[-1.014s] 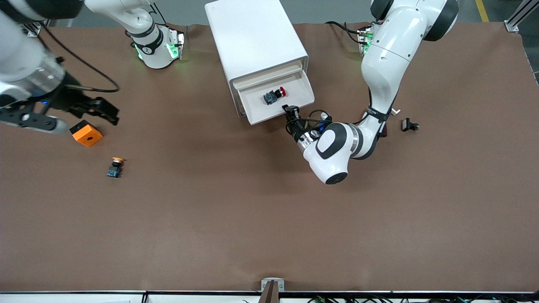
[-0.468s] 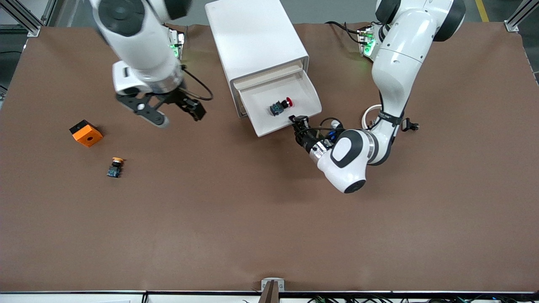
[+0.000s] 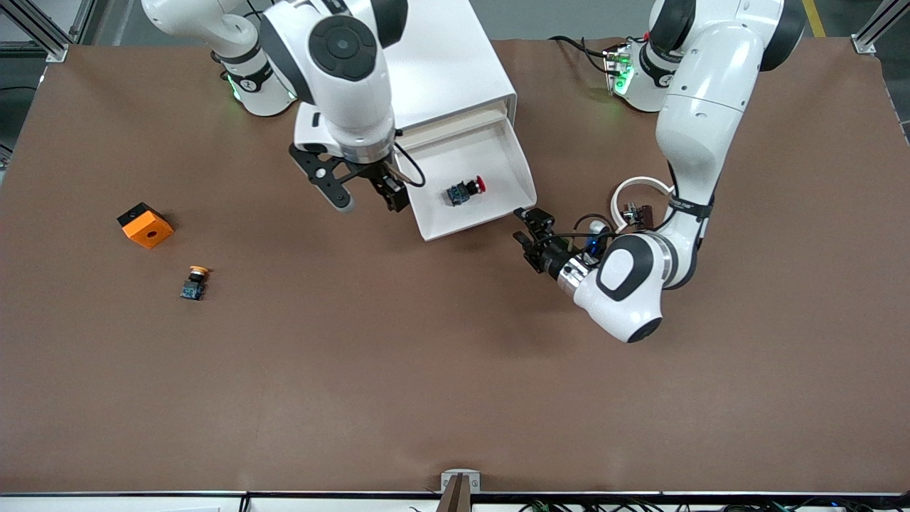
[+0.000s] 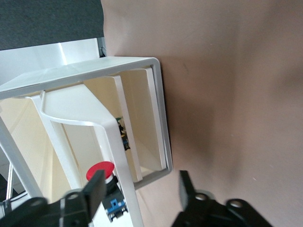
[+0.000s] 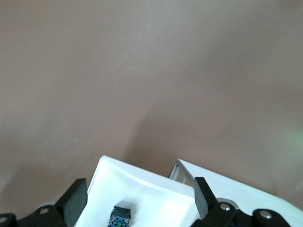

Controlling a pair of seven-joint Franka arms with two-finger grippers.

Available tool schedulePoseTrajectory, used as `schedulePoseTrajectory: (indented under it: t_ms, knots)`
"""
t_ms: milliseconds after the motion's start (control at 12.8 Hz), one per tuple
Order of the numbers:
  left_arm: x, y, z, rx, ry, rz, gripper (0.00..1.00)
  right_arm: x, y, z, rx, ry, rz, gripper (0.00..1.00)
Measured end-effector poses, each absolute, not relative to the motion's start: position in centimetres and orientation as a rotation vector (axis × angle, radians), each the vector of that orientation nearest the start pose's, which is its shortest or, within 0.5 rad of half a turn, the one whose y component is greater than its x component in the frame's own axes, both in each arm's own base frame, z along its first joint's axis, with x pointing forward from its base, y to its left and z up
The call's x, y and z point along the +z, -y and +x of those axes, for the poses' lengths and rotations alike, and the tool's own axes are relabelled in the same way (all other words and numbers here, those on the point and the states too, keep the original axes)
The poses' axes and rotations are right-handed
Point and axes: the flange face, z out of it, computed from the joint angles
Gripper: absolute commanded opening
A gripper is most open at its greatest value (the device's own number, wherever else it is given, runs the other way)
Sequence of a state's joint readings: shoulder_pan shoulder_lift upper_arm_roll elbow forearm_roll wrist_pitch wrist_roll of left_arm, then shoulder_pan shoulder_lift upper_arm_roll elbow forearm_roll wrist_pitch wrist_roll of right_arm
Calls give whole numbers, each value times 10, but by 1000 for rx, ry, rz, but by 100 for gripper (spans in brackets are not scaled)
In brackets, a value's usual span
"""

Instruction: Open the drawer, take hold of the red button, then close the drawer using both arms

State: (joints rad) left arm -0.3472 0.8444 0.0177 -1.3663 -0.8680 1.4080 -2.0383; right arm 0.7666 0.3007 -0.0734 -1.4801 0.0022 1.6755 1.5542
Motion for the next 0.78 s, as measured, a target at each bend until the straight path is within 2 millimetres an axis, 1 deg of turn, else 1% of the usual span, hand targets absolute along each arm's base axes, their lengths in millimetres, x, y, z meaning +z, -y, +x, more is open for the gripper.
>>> schedulePoseTrajectory:
  t_ms: [156, 312, 390, 546, 624, 780]
  knots:
    - [231, 283, 613, -1711, -2470, 1691, 100, 478, -433, 484, 19, -1400, -2902, 100]
    - [253, 255, 633, -1557, -2495, 1740, 100, 455, -451, 474, 5, -1458, -2864, 100]
    - [262, 242, 638, -1475, -2494, 1801, 100, 444, -460, 469, 2, -1479, -2855, 100]
    - [282, 224, 646, -1306, -2420, 1980, 100, 422, -476, 464, -6, -1493, -2842, 100]
    - [292, 216, 649, -1234, -2362, 2062, 100, 411, -482, 463, 14, -1494, -2833, 100]
    - [306, 188, 659, -1121, -2261, 2169, 100, 395, -491, 462, 104, -1515, -2792, 100]
